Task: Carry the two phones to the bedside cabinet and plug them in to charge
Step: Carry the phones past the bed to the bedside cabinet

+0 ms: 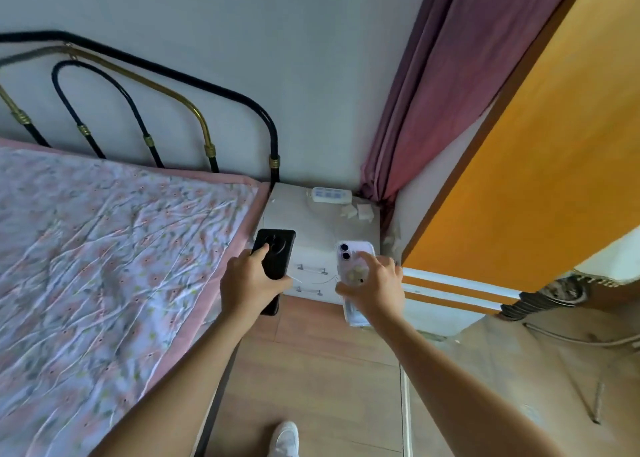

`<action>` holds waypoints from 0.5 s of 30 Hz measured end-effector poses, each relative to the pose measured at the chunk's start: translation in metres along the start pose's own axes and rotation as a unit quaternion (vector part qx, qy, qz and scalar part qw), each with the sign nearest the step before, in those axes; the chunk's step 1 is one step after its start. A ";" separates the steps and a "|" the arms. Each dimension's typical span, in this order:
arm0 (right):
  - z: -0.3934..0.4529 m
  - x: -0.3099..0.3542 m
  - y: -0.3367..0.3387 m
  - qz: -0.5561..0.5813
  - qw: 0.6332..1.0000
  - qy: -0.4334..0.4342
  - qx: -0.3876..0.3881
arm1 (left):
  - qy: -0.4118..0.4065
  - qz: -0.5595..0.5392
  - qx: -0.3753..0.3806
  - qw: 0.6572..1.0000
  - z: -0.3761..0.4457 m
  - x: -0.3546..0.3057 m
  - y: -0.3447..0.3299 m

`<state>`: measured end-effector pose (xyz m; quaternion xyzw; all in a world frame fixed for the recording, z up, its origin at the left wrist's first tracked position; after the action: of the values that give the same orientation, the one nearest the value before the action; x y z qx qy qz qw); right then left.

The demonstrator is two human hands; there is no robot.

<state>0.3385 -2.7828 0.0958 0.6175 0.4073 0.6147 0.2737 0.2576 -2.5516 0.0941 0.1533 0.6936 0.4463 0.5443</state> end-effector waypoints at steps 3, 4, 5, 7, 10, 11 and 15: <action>0.056 0.009 -0.010 0.003 1.000 -0.014 0.011 | 0.006 -0.006 0.016 1.000 0.058 -0.002 -0.015; 0.073 0.011 -0.014 0.004 1.000 -0.018 0.014 | 0.009 -0.006 0.019 1.000 0.076 -0.003 -0.020; 0.091 0.012 -0.019 0.005 1.000 -0.021 0.017 | 0.013 -0.007 0.022 1.000 0.094 -0.003 -0.026; 0.127 0.014 -0.031 0.007 0.999 -0.023 0.030 | 0.023 -0.010 0.028 0.999 0.127 -0.003 -0.040; 0.184 0.016 -0.057 0.008 0.999 -0.022 0.049 | 0.049 -0.024 0.035 0.998 0.177 0.004 -0.066; 0.203 0.016 -0.067 0.012 0.998 -0.024 0.053 | 0.057 -0.026 0.037 0.997 0.194 0.008 -0.076; 0.273 0.010 -0.113 0.024 0.996 -0.049 0.076 | 0.093 -0.030 0.039 0.994 0.258 0.029 -0.117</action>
<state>0.5865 -2.6719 -0.0196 0.6757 0.4243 0.5569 0.2308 0.5093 -2.4797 -0.0184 0.1112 0.7626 0.4143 0.4842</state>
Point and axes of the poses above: each hand's wrist, its own z-axis towards the middle knuckle, its own y-axis out of the back of the hand, x = y × z, the point moved 8 cm from there along z, towards the middle knuckle, and after that the axes turned 5 degrees about x, right-handed, at the moved point
